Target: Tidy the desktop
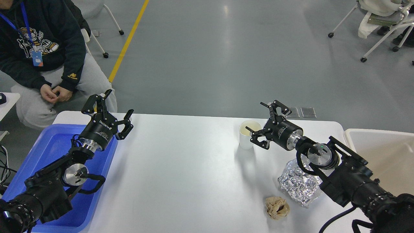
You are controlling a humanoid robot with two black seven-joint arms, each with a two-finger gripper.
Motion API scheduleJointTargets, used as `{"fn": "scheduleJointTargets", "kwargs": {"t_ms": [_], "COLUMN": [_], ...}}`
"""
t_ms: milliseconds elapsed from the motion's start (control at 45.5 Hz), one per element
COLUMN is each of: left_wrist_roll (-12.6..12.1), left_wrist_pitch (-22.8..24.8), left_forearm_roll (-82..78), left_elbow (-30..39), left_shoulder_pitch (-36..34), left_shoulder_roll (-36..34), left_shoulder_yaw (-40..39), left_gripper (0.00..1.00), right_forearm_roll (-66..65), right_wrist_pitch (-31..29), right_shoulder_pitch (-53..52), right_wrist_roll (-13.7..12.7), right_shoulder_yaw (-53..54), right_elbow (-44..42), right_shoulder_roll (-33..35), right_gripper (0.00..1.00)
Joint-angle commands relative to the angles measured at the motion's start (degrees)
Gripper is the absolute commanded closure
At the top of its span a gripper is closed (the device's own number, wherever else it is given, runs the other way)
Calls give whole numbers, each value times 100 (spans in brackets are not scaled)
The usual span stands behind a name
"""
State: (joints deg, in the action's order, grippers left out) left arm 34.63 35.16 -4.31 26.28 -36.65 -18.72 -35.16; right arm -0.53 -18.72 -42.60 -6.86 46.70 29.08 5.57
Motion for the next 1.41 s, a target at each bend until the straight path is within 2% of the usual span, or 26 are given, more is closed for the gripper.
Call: {"fn": "scheduleJointTargets", "kwargs": {"t_ms": [0, 1209, 1385], "left_wrist_roll": [-9, 0, 0], "left_wrist_pitch": [0, 0, 0], "left_forearm_roll": [0, 0, 0], "left_elbow": [0, 0, 0], "left_shoulder_pitch": [0, 0, 0], "left_shoulder_roll": [9, 0, 0], "left_shoulder_yaw": [-9, 0, 0], "left_gripper": [0, 0, 0], "right_forearm_roll": [0, -88, -114], "right_wrist_pitch": [0, -44, -35], "right_shoulder_pitch": [6, 15, -2], "right_wrist_roll": [0, -9, -9], "right_shoulder_yaw": [-12, -135, -486], "right_elbow": [1, 10, 229], "right_shoulder_roll": [-3, 76, 198], "right_gripper": [0, 0, 0]}}
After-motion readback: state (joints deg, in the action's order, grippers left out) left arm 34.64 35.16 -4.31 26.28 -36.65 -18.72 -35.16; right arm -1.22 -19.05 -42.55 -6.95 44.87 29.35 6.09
